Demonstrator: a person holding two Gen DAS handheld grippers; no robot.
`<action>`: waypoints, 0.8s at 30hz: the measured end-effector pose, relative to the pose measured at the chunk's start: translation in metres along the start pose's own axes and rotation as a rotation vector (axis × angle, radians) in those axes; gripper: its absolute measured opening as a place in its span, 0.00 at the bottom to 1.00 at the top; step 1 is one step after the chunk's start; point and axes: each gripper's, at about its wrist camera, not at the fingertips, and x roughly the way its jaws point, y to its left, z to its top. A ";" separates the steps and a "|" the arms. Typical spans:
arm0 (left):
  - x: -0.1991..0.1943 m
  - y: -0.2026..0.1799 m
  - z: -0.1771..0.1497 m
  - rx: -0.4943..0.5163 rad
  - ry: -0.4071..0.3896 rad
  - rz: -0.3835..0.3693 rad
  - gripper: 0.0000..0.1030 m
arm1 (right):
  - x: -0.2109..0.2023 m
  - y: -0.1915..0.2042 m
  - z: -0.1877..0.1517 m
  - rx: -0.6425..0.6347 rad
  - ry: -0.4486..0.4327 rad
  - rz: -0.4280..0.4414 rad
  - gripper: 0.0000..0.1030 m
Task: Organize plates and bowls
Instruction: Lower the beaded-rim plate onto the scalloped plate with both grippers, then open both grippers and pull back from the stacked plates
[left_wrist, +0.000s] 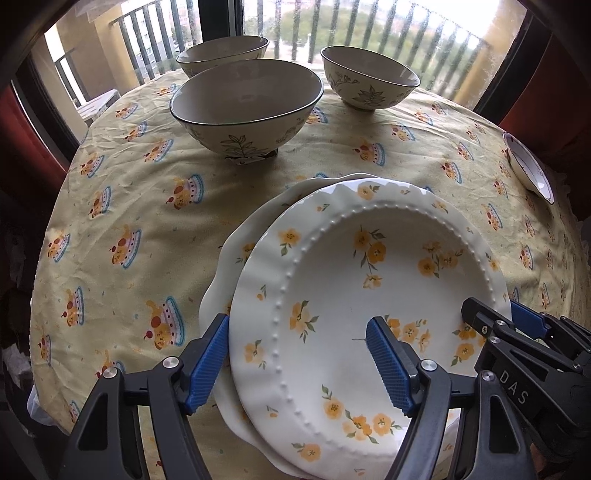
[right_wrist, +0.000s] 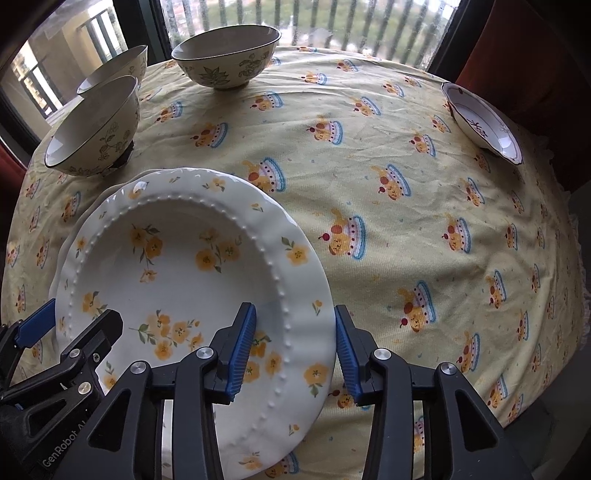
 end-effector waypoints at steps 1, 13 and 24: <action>-0.001 0.001 0.000 0.003 -0.002 0.005 0.75 | 0.001 0.000 0.000 0.006 0.003 0.005 0.45; -0.006 -0.002 -0.005 0.003 -0.021 0.127 0.82 | 0.005 0.006 -0.001 0.023 -0.008 0.036 0.49; -0.015 0.003 -0.001 -0.061 -0.041 0.091 0.83 | -0.014 0.002 -0.009 0.023 -0.032 0.032 0.67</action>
